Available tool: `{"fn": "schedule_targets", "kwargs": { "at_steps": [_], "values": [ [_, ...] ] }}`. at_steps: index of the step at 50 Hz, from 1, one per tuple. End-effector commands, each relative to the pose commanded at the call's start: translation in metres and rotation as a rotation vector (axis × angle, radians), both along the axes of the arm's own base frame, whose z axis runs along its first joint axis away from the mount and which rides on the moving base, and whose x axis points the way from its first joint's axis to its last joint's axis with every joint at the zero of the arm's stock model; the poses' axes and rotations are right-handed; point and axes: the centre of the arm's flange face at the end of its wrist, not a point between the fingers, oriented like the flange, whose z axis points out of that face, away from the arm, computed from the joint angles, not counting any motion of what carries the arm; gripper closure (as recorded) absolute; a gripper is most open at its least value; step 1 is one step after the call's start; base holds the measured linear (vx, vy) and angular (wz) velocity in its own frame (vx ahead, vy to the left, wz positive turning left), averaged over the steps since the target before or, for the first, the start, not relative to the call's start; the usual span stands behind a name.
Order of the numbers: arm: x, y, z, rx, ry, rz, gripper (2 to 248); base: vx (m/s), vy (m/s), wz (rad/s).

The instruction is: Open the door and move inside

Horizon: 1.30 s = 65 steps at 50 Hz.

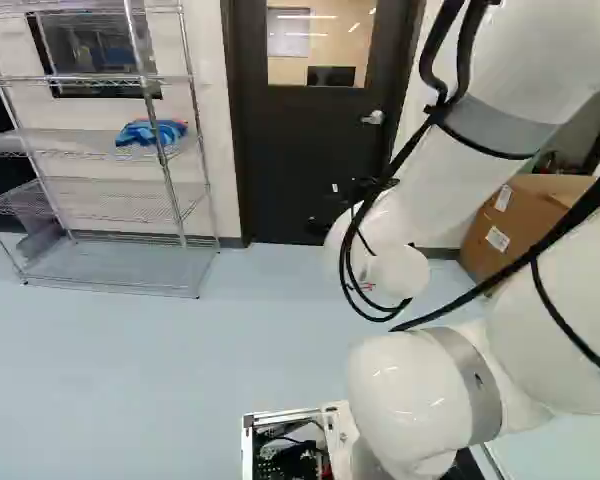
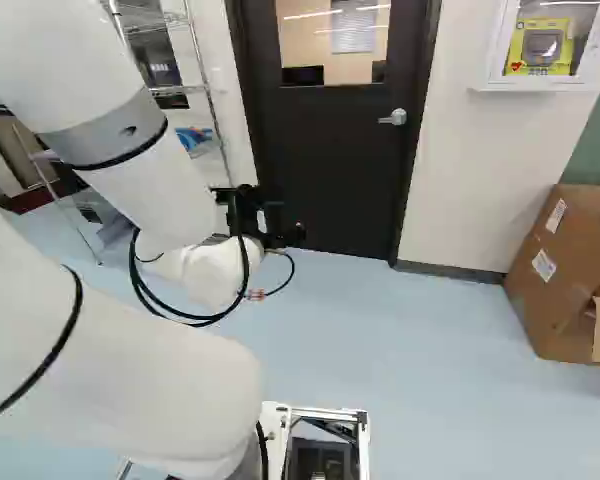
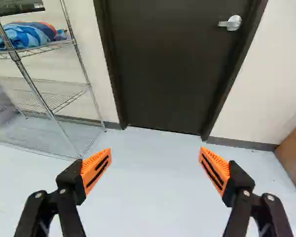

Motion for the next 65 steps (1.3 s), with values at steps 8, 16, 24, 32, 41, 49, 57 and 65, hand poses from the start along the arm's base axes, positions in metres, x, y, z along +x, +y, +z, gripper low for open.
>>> {"fn": "schedule_targets", "kwargs": {
  "at_steps": [8,16,24,32,41,49,57,65],
  "values": [
    [0.0000,0.0000,0.0000,0.000,0.000,0.000,3,0.000,0.000,0.000],
    [0.0000,0.0000,0.0000,0.000,0.000,0.000,3,0.000,0.000,0.000],
    [0.0000,0.0000,0.0000,0.000,0.000,0.000,3,0.000,0.000,0.000],
    [0.0000,0.0000,0.0000,0.000,0.000,0.000,3,0.039,0.000,-0.003],
    [0.0000,0.0000,0.0000,0.000,0.000,0.000,3,0.084,-0.002,-0.008],
    [0.0000,0.0000,0.0000,0.000,0.000,0.000,3,0.127,-0.003,-0.011],
    [0.0000,0.0000,0.0000,0.000,0.000,0.000,3,0.158,-0.001,-0.010],
    [0.0000,0.0000,0.0000,0.000,0.000,0.000,3,0.162,-0.011,-0.077]
  ]
}}
